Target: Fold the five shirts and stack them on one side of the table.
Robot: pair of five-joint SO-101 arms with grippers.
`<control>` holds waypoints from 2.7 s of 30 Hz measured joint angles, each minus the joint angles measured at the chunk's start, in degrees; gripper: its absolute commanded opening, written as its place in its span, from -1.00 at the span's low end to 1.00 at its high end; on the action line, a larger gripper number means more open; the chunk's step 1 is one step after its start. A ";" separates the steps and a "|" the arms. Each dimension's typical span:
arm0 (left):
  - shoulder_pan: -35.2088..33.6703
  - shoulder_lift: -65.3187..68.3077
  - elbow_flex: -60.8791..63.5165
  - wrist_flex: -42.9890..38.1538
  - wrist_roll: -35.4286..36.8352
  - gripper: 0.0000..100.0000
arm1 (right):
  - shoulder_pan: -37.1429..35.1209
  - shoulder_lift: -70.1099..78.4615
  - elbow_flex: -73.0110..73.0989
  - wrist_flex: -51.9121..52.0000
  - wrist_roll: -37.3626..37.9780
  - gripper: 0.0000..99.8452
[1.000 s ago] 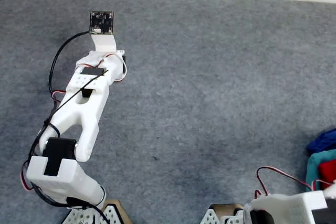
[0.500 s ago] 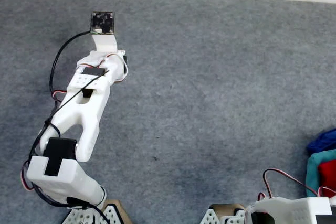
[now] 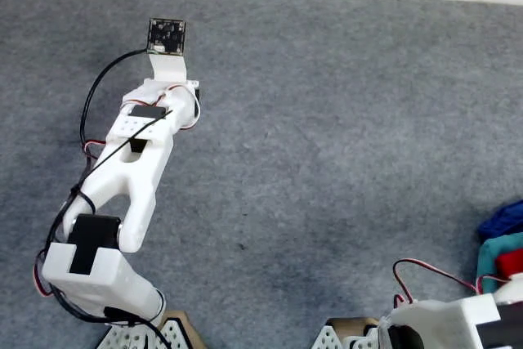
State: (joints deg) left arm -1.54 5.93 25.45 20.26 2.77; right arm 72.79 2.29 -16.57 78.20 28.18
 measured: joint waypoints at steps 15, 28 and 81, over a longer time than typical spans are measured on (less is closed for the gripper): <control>0.00 0.00 0.00 0.00 -0.18 -0.97 | 10.73 0.00 13.54 -15.12 14.15 -0.99; 0.00 0.00 0.00 0.00 -0.18 -0.97 | 10.73 0.00 14.68 -27.16 15.91 -0.99; -11.43 -30.07 2.64 21.10 6.07 -0.98 | -51.08 -5.71 -1.23 21.63 -26.64 -0.98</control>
State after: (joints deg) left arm -12.97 -24.13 28.09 41.36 8.84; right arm 21.71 -3.43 -17.80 99.82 1.54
